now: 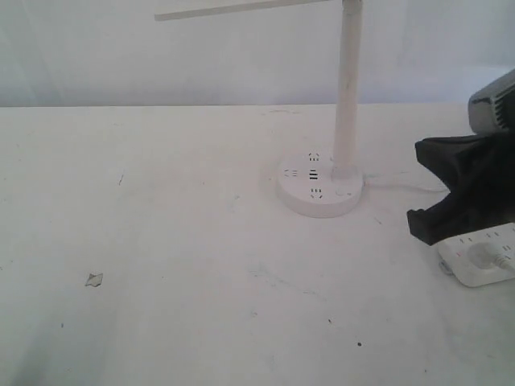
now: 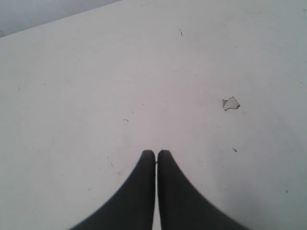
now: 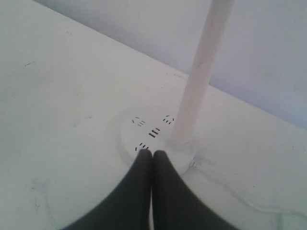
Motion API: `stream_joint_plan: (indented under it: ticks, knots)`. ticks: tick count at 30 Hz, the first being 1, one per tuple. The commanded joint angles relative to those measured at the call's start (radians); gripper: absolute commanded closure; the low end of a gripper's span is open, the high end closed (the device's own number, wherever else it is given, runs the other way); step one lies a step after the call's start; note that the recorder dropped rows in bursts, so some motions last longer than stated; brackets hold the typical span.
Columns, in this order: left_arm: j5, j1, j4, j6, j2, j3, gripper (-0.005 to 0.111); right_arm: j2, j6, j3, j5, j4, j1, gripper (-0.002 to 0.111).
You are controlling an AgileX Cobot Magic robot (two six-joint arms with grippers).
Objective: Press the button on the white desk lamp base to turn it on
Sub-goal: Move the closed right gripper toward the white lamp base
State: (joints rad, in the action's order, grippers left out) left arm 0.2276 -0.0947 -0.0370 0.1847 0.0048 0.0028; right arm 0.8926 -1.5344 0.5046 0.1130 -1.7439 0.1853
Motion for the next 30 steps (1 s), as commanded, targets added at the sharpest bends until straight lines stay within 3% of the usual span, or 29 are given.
stream_joint_plan:
  ticks: [1,10,12,13,17,18,21,30]
  knots:
    - [-0.003,-0.002,-0.006,-0.001,-0.005,-0.003,0.106,-0.003,-0.051,-0.018,0.001,0.000,0.003,0.108]
    - [-0.003,-0.002,-0.006,-0.001,-0.005,-0.003,0.106,-0.003,-0.103,-0.027,-0.003,0.026,0.003,0.108]
    - [-0.003,-0.002,-0.006,-0.001,-0.005,-0.003,0.106,-0.003,0.066,-0.042,-0.046,0.181,0.003,0.108]
    - [-0.003,-0.002,-0.006,-0.001,-0.005,-0.003,0.106,-0.003,0.343,-0.060,-0.079,0.429,0.003,0.108]
    - [-0.003,-0.002,-0.006,-0.001,-0.005,-0.003,0.106,-0.001,1.048,-0.077,-0.082,1.037,0.005,0.108]
    - [-0.003,-0.002,-0.006,-0.001,-0.005,-0.003,0.106,-0.001,1.288,-0.077,-0.084,1.265,0.005,0.108]
    - [-0.003,-0.002,-0.006,-0.001,-0.005,-0.003,0.106,-0.001,1.412,-0.077,-0.101,1.395,0.005,0.108]
    - [-0.003,-0.002,-0.006,-0.001,-0.005,-0.003,0.106,0.156,1.449,-0.077,-0.057,1.490,0.005,0.108]
